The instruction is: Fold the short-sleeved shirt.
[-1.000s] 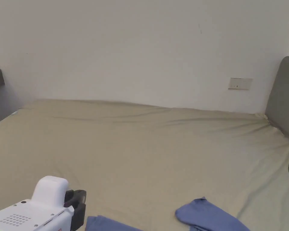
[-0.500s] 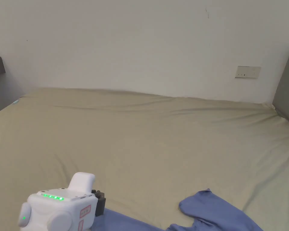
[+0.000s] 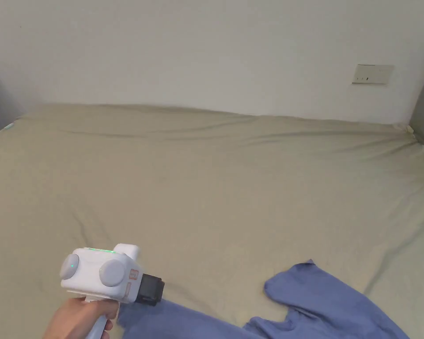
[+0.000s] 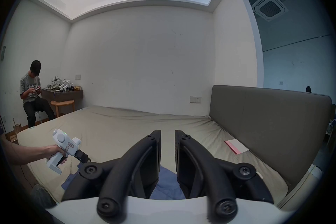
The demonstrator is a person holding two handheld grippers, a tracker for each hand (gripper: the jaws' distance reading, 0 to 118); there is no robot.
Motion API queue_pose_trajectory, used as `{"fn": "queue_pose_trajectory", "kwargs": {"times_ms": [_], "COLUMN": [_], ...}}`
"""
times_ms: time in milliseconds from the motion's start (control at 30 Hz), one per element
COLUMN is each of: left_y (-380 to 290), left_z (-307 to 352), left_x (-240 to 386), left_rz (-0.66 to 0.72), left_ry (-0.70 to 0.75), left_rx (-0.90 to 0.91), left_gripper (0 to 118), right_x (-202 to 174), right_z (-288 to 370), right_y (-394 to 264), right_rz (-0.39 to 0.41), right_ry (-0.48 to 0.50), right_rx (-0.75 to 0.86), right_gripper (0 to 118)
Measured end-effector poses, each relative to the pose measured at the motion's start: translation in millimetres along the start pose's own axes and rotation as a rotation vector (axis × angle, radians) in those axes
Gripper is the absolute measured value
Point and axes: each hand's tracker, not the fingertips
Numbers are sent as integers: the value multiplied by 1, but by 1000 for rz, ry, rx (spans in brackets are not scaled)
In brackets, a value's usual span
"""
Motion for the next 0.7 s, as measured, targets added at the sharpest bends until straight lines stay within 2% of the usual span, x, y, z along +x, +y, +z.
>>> {"fn": "queue_pose_trajectory", "kwargs": {"times_ms": [100,167,200,233,300,333,367,400,433,467,533,633,667,700], "left_y": [6,6,5,6,8,8,7,6,5,4,3,4,4,3], "left_z": [-26,-40,-40,-34,-27,-21,-17,-17,-16,-15,-8,10,19,28], "left_x": [-23,-35,-31,-23,-10,-11,-13,-15,-16,-16,-15,-14,-14,-16], "left_rz": [164,263,221,161,-35,-51,20,83,69,92,85,64,84,106], "left_ry": [-25,-91,-61,-39,91,60,-23,-31,-7,-105,-42,-70,-98,-137], "left_rx": [-73,-130,-105,-102,-95,-72,-77,-77,-64,-68,-37,20,53,72], "left_gripper": [110,109,108,101,62,39,19,6,6,6,6,6,6,6], "right_x": [2,2,3,3,6,8,10,14,18,26,37,44,47,50], "right_z": [-5,-7,-9,-11,-17,-22,-32,-45,-56,-77,-121,-198,-224,-249], "right_y": [-3,-4,-4,-5,-8,-10,-12,-15,-19,-29,-55,-111,-132,-155], "right_rz": [-1,5,10,12,17,25,29,25,22,34,56,194,213,200], "right_ry": [0,-6,-9,-11,-4,1,4,25,50,90,198,176,187,206], "right_rx": [-16,-24,-30,-35,-55,-64,-84,-134,-171,-237,-391,-619,-680,-752], "right_gripper": [18,18,18,19,20,23,37,60,60,69,96,98,98,98]}}
